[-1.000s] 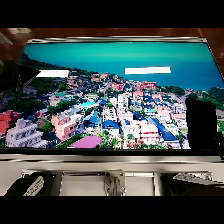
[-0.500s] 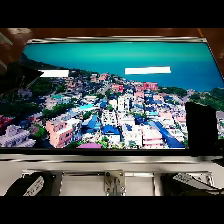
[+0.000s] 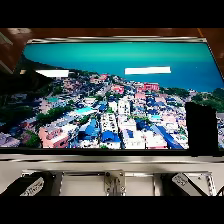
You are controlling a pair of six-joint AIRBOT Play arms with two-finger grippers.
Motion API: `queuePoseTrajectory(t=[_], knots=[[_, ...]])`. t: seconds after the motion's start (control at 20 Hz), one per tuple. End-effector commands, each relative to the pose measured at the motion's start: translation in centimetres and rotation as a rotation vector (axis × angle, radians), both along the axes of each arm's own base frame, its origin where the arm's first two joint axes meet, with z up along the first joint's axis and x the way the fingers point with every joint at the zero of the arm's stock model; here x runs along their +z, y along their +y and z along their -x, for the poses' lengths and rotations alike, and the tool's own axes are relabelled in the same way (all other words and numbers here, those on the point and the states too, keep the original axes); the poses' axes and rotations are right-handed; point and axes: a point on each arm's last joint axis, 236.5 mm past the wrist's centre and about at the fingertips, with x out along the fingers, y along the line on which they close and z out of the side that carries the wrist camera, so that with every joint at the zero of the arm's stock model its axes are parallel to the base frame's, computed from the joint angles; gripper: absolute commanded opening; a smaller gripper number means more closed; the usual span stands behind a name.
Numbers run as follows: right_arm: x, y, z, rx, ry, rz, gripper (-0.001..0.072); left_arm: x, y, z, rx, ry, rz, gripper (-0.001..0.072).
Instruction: Fold the shirts.
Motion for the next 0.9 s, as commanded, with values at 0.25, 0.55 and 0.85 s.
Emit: queuePoseTrajectory(t=[0.25, 0.55, 0.85], knots=[[-4.2, 23.6, -6.2, 0.727, 0.333, -0.066, 0.0679, -13.9, -1.2, 1.5, -0.277, 0.447, -0.709, 0.071], [-5.0, 28.8, -6.8, 0.811, 0.336, -0.145, 0.0678, -14.2, -1.6, 0.6, -0.313, 0.4, -0.723, 0.0558], [-4.5, 30.8, -6.8, 0.845, 0.301, -0.202, 0.0679, -14.1, -1.8, 0.1, -0.303, 0.383, -0.716, 0.0559]])
